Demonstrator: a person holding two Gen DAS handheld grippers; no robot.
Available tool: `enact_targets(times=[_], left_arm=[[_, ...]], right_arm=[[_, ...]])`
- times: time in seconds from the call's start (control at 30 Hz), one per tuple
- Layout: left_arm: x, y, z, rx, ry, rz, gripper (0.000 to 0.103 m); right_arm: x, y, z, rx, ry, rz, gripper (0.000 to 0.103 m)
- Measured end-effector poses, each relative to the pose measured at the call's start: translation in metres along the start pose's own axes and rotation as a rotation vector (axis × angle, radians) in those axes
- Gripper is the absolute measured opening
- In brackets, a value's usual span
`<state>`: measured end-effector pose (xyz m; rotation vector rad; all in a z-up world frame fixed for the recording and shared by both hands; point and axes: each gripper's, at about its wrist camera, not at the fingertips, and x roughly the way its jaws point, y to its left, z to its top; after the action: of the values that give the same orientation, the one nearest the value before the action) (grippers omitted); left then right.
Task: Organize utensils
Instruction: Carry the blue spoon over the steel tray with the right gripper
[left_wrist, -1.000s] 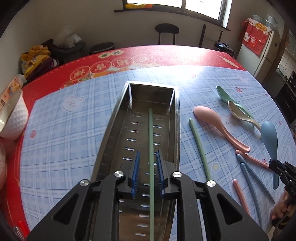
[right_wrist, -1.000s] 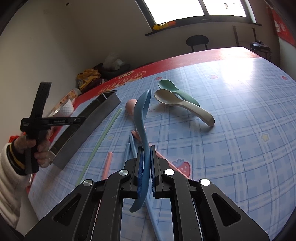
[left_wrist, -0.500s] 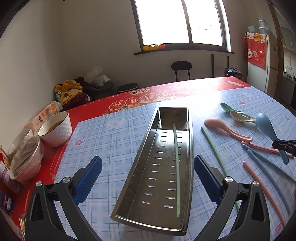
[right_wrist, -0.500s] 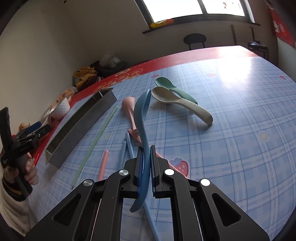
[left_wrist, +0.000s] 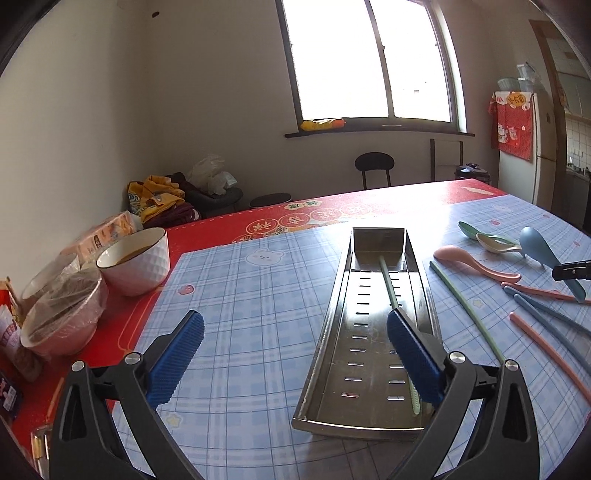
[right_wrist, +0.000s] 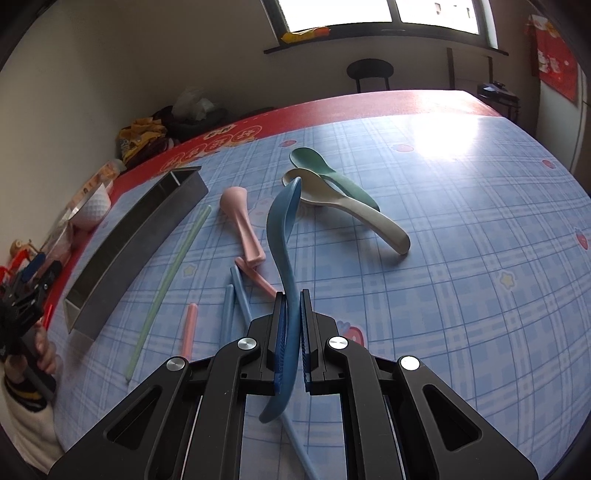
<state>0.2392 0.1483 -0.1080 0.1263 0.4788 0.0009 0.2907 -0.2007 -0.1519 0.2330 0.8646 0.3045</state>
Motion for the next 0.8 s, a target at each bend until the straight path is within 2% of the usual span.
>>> enact_targets(times=[0.1, 0.2, 0.33, 0.47, 0.6, 0.8], left_arm=[[0.004, 0.013, -0.001, -0.072, 0.02, -0.021, 0.097], [0.003, 0.016, -0.002, -0.09, 0.013, -0.007, 0.097], [0.006, 0.015, -0.003, -0.092, 0.022, 0.019, 0.097], [0.008, 0.026, -0.003, -0.143, 0.03, 0.017, 0.097], [0.008, 0.036, -0.004, -0.192, 0.032, 0.014, 0.097], [0.009, 0.035, -0.004, -0.189, 0.04, 0.017, 0.097]], right_arm=[[0.004, 0.02, 0.02, -0.008, 0.014, 0.029, 0.007], [0.02, 0.049, 0.041, -0.015, 0.042, 0.071, 0.007], [0.056, 0.095, 0.065, -0.001, 0.1, 0.137, 0.007], [0.095, 0.14, 0.079, 0.018, 0.181, 0.178, 0.007], [0.128, 0.171, 0.086, 0.035, 0.231, 0.131, 0.007], [0.16, 0.181, 0.088, 0.078, 0.277, 0.046, 0.007]])
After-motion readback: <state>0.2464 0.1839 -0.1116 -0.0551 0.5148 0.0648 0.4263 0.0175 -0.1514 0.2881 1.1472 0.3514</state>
